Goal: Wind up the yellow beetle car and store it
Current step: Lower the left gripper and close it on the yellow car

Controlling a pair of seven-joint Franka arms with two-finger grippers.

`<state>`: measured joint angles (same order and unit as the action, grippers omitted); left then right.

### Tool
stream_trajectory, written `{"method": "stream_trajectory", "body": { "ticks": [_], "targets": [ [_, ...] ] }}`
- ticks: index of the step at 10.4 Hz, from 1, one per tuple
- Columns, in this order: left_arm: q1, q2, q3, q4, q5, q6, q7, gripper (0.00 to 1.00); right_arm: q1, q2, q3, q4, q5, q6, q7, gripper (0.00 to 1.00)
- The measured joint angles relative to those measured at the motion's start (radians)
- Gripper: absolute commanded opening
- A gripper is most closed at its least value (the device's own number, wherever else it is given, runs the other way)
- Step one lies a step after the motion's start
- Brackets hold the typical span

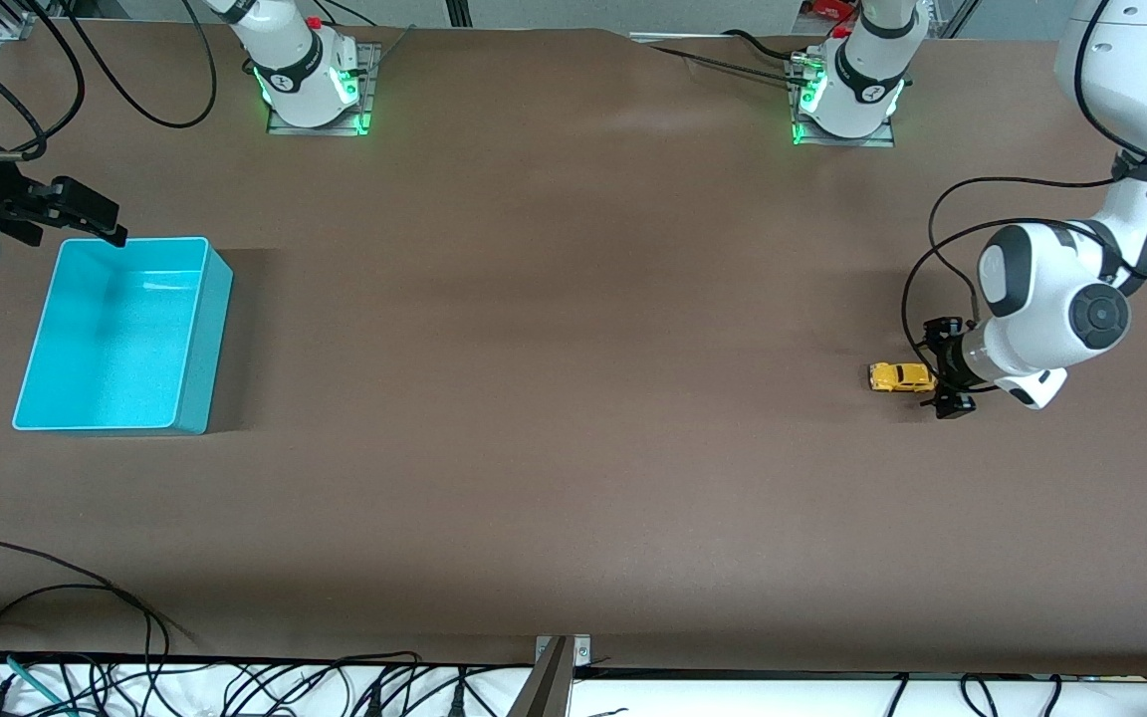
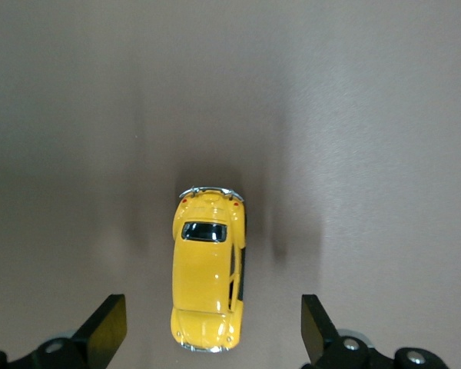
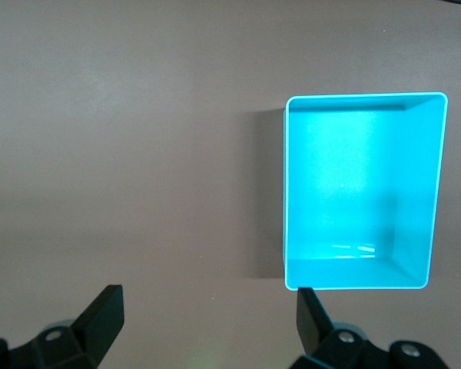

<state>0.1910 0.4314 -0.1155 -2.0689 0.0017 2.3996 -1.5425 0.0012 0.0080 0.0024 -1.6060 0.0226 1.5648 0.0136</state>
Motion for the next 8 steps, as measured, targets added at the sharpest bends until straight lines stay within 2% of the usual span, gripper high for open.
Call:
{"method": "stream_trajectory", "body": {
  "ticks": [2, 3, 5, 6, 8],
  "targets": [
    [0.0, 0.003, -0.001, -0.048, 0.001, 0.053, 0.0, 1.0, 0.0, 0.0, 0.0, 0.0, 0.0, 0.0, 0.0, 1.0],
    [0.0, 0.008, -0.001, -0.057, 0.001, 0.07, 0.001, 0.96, 0.0, 0.0, 0.0, 0.0, 0.0, 0.0, 0.0, 1.0],
    [0.0, 0.015, -0.002, -0.059, 0.001, 0.075, 0.001, 0.08, 0.0, 0.0, 0.0, 0.0, 0.0, 0.0, 0.0, 1.0],
    [0.0, 0.016, -0.002, -0.06, 0.001, 0.075, 0.001, 0.0, 0.0, 0.0, 0.0, 0.0, 0.0, 0.0, 0.0, 1.0],
    [-0.001, 0.017, -0.003, -0.061, 0.001, 0.075, 0.001, 0.0, 0.0, 0.0, 0.001, 0.0, 0.0, 0.0, 0.0, 1.0]
  ]
}}
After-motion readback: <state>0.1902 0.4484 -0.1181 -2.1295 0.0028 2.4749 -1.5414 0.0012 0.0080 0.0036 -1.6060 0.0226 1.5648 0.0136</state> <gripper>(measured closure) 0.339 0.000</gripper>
